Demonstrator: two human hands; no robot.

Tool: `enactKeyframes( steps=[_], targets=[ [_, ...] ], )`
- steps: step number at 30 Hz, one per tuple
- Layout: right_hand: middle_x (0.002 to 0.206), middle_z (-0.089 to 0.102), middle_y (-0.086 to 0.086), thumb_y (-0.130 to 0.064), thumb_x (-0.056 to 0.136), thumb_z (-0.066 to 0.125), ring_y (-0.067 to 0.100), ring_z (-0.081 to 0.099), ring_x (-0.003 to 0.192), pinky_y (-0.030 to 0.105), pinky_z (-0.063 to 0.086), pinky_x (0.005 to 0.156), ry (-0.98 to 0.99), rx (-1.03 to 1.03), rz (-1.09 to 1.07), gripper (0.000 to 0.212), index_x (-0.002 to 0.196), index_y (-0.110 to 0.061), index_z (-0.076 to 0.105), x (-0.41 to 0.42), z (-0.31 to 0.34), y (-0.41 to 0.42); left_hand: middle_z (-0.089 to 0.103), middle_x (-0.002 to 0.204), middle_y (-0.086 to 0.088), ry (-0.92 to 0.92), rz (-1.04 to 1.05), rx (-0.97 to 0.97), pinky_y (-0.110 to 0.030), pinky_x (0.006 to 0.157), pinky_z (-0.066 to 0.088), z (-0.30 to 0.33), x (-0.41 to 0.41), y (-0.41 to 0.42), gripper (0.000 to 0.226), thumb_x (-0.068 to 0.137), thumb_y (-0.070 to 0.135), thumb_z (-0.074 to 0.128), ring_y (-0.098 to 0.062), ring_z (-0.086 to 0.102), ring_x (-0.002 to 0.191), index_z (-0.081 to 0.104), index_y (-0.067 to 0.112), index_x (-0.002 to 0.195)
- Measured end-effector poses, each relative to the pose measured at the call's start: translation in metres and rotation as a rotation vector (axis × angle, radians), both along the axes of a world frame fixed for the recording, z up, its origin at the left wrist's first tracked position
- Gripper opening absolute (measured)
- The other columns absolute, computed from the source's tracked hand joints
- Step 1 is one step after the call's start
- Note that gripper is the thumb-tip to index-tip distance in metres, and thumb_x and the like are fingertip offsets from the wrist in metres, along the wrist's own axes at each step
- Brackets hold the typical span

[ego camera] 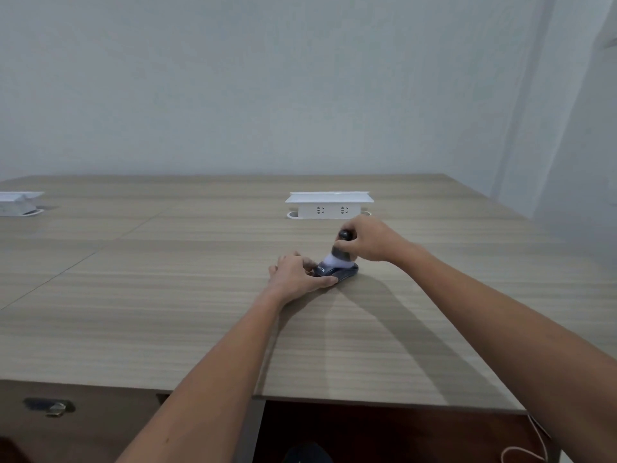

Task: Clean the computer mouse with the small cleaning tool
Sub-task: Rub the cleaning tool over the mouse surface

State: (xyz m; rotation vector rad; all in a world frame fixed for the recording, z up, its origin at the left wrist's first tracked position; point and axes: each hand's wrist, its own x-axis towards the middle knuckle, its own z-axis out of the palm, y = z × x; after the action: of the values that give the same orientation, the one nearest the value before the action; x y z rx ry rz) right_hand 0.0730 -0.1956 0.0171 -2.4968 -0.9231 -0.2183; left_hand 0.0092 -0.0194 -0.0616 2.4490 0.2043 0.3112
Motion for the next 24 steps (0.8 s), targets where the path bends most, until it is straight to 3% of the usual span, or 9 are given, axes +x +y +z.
enactKeyframes(
  steps=[3,6,11,15,18,21,24],
  targets=[
    [0.061,0.057,0.014,-0.013,0.08,0.06,0.02,0.046,0.06,0.03,0.038,0.054,-0.049,0.032,-0.031,0.018,0.065,-0.002,0.059,0.005,0.005,0.002,0.057,0.106,0.006,0.007,0.013,0.002,-0.031,0.087,0.027,0.0,0.002,0.0,0.061,0.058,0.072,0.075,-0.018,0.044,0.116,0.074,0.031,0.103],
    [0.056,0.06,0.005,-0.019,0.083,0.067,0.006,0.041,0.049,0.016,0.034,0.047,0.068,0.046,0.099,0.019,0.075,-0.002,0.07,-0.005,0.005,0.008,0.058,0.103,0.006,0.006,0.004,-0.014,-0.031,0.083,0.027,-0.001,0.003,0.002,0.058,0.055,0.075,0.074,-0.018,0.044,0.114,0.075,0.033,0.096],
    [0.063,0.058,0.021,-0.011,0.079,0.059,0.022,0.044,0.059,0.035,0.04,0.056,-0.036,0.035,-0.027,0.02,0.069,0.007,0.06,0.007,0.0,0.005,0.058,0.107,0.008,-0.008,0.023,-0.013,-0.03,0.088,0.027,0.001,0.002,-0.002,0.057,0.059,0.068,0.079,-0.016,0.044,0.112,0.075,0.028,0.099],
    [0.063,0.059,0.022,-0.02,0.081,0.065,0.014,0.043,0.054,0.029,0.038,0.053,0.059,0.093,0.04,0.026,0.075,0.006,0.065,0.0,0.0,0.005,0.06,0.107,0.008,-0.01,0.024,-0.002,-0.031,0.087,0.026,0.001,0.002,-0.002,0.062,0.058,0.071,0.077,-0.016,0.044,0.114,0.075,0.028,0.103],
    [0.06,0.05,0.021,-0.013,0.081,0.06,0.02,0.04,0.054,0.03,0.035,0.053,0.045,0.077,-0.069,0.023,0.067,0.006,0.056,0.008,-0.006,-0.005,0.061,0.105,0.008,-0.021,0.012,0.035,-0.033,0.088,0.026,0.001,0.003,-0.001,0.058,0.059,0.071,0.076,-0.015,0.045,0.113,0.075,0.03,0.099],
    [0.06,0.051,0.016,-0.009,0.079,0.057,0.014,0.038,0.053,0.029,0.033,0.052,0.037,0.101,-0.158,0.023,0.062,0.006,0.054,0.015,-0.011,-0.016,0.06,0.104,0.011,-0.014,-0.02,0.086,-0.033,0.09,0.027,0.002,0.003,-0.002,0.061,0.058,0.076,0.072,-0.01,0.048,0.106,0.075,0.031,0.099],
    [0.062,0.066,0.017,-0.009,0.078,0.059,0.016,0.052,0.052,0.025,0.043,0.044,0.108,0.152,-0.132,0.02,0.066,0.005,0.066,0.015,-0.015,-0.02,0.062,0.104,0.01,-0.01,-0.085,-0.03,-0.029,0.086,0.043,0.005,0.004,-0.001,0.061,0.065,0.075,0.069,-0.005,0.057,0.094,0.073,0.03,0.105]
  ],
)
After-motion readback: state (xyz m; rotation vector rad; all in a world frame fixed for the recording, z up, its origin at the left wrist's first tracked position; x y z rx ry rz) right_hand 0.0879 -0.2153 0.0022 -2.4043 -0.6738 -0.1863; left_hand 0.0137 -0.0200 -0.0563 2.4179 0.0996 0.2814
